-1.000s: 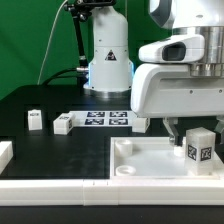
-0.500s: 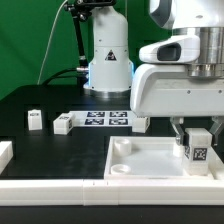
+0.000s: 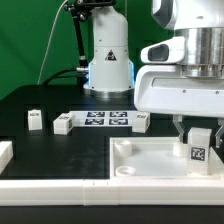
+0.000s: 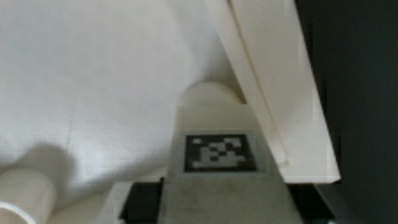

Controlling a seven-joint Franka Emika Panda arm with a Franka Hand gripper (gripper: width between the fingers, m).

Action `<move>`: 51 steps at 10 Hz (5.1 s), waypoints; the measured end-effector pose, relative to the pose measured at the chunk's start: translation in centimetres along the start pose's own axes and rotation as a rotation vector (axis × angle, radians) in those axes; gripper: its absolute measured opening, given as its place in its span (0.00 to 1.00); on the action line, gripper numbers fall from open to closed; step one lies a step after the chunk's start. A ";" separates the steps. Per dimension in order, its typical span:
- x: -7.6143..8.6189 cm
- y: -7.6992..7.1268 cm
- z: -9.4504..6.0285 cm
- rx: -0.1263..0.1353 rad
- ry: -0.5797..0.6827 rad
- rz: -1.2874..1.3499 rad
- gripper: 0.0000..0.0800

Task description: Assemble one leg

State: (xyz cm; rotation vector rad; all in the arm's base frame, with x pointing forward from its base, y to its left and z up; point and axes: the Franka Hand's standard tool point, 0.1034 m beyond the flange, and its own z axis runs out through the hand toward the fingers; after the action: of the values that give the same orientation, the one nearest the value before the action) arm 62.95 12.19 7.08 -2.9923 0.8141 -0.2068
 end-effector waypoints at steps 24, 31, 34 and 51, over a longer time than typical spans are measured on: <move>0.4 -0.7 -0.3 0.012 0.042 -0.873 0.81; 0.9 -0.1 -0.2 -0.014 0.044 -1.037 0.53; 0.9 -0.1 -0.1 -0.005 0.042 -0.806 0.36; 1.9 3.2 -0.1 -0.063 0.059 0.275 0.77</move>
Offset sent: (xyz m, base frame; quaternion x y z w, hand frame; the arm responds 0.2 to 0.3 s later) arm -0.0041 -0.0068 -0.0018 -0.0150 0.0174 0.2163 0.9760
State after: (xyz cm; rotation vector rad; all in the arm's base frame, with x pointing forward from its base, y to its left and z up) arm 63.02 8.49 7.15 -2.8980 1.2461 -0.2647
